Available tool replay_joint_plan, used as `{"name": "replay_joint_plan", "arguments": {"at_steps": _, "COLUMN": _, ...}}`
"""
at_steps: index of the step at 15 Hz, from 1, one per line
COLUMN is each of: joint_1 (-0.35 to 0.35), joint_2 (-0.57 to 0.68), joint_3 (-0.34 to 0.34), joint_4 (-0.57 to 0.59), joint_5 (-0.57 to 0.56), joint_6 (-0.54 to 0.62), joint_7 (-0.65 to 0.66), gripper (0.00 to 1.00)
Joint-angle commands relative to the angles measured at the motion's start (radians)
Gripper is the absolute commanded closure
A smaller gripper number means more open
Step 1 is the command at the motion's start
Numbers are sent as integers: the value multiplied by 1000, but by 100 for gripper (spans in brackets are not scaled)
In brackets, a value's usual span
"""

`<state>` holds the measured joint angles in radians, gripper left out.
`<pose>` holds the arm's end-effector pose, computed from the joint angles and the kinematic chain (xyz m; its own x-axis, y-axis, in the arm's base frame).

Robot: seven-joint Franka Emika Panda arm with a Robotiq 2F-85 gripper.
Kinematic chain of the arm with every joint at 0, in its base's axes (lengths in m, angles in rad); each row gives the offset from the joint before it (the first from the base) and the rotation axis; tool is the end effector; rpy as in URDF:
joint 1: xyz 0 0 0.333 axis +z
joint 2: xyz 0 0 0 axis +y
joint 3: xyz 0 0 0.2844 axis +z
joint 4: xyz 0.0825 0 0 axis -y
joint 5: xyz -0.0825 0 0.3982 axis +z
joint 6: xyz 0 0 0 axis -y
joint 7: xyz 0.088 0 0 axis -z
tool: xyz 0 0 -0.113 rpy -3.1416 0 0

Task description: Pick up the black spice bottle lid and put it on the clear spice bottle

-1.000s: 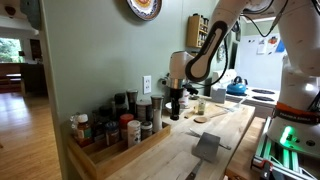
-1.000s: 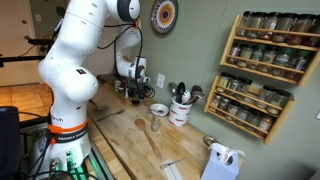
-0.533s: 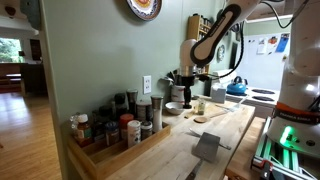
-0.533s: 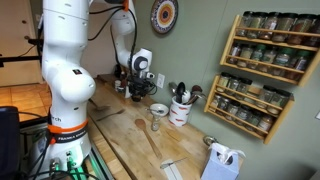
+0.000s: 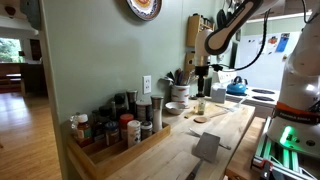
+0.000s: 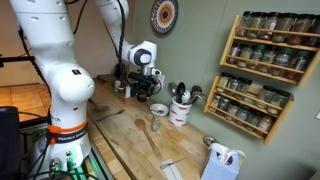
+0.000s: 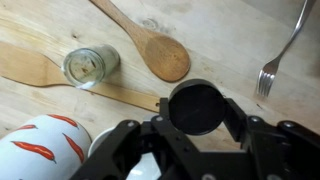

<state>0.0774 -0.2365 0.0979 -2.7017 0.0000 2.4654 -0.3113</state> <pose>0.4092 0.0696 0.2565 0.8852 0.4651 -0.0079 0.4652 -0.8850 0.0215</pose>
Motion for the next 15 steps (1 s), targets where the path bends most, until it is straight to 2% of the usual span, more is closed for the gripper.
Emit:
{"name": "replay_joint_plan", "arguments": {"at_steps": 1, "joint_1": -24, "joint_2": -134, "joint_3": -27, "joint_4": -106, "joint_5": -81, "joint_6": 37, "joint_7": 77, "gripper": 69}}
{"name": "replay_joint_plan", "arguments": {"at_steps": 2, "joint_1": 3, "joint_2": -55, "joint_3": -39, "joint_4": -37, "joint_5": -47, "joint_6": 3, "joint_7": 36, "gripper": 44}}
{"name": "replay_joint_plan", "arguments": {"at_steps": 8, "joint_1": -6, "joint_2": -108, "joint_3": -44, "joint_4": -70, "joint_5": -73, "joint_6": 12, "joint_7": 62, "gripper": 44}}
{"name": "replay_joint_plan", "arguments": {"at_steps": 9, "joint_1": -6, "joint_2": -108, "joint_3": -44, "joint_4": -70, "joint_5": -73, "joint_6": 12, "joint_7": 62, "gripper": 69}}
{"name": "replay_joint_plan", "arguments": {"at_steps": 15, "joint_1": -54, "joint_2": -68, "joint_3": -84, "joint_4": -50, "joint_5": -110, "joint_6": 47, "joint_7": 76, "gripper": 69}}
